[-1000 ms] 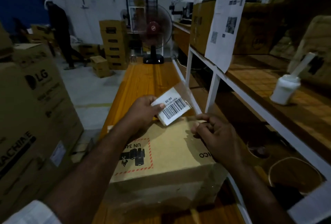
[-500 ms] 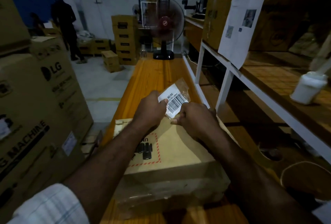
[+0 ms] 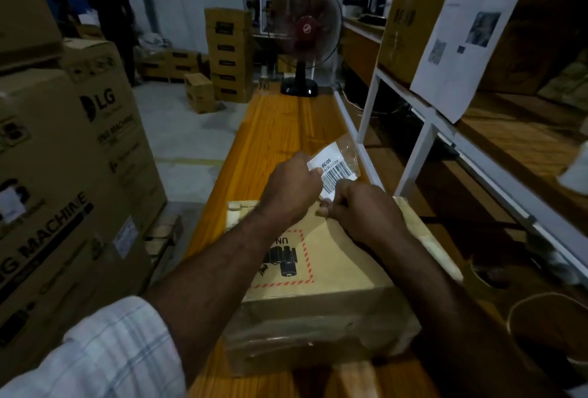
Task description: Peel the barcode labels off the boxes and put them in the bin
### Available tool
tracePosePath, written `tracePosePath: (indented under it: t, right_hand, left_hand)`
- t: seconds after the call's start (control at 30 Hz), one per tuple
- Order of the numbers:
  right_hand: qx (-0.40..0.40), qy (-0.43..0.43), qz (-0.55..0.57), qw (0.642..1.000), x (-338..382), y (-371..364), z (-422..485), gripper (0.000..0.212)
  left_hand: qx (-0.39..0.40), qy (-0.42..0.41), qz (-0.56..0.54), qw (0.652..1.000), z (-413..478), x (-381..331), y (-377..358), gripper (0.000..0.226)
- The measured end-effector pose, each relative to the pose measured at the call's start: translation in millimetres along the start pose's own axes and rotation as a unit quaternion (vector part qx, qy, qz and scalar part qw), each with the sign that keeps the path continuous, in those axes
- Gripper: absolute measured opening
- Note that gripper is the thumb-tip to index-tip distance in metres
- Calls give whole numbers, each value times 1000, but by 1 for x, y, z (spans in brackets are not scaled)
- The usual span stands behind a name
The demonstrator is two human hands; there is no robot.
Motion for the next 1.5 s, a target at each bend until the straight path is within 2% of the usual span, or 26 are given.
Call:
tracePosePath:
  t: [0.13, 0.3, 0.5, 0.63, 0.73, 0.87, 1.0, 1.17, 1.4, 1.5]
  right_hand:
    - [17, 22, 14, 1000, 6, 1, -13, 33]
    - [108, 40, 22, 993, -12, 21, -56, 25]
    - [39, 18, 4, 999, -6, 12, -15, 26]
    - [45, 39, 24, 998, 11, 2, -30, 29]
    - [55, 30, 3, 998, -8, 8, -47, 30]
    - [-13, 3, 39, 999, -19, 14, -28, 31]
    - [-7, 15, 19, 1000, 5, 3, -24, 31]
    - [39, 30, 19, 999, -3, 13, -62, 30]
    - [-3, 2, -1, 1000, 1, -3, -3, 31]
    - [1, 0, 12, 1000, 9, 1, -23, 28]
  left_hand:
    - [7, 5, -11, 1000, -1, 0, 1, 29]
    - [8, 7, -21, 1000, -2, -1, 1, 27]
    - [8, -1, -15, 1000, -2, -2, 3, 27]
    - [5, 0, -11, 1000, 0, -1, 3, 26]
    - [9, 1, -12, 1000, -2, 0, 1, 27]
    - [9, 0, -13, 1000, -2, 0, 2, 27]
    - [12, 4, -15, 1000, -1, -1, 2, 28]
    - [11, 2, -20, 1000, -1, 2, 0, 28]
    - [-1, 2, -21, 1000, 0, 1, 2, 28]
    - [3, 2, -22, 1000, 2, 2, 2, 26]
Point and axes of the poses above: each hand's wrist, its own z-axis towards the middle knuckle, its own y-axis out of the back of the hand, x = y × z, the point moved 5 cm from there along z, towards the middle knuckle, and after that the axes turned 7 degrees about -x, right-handed, at the moved point
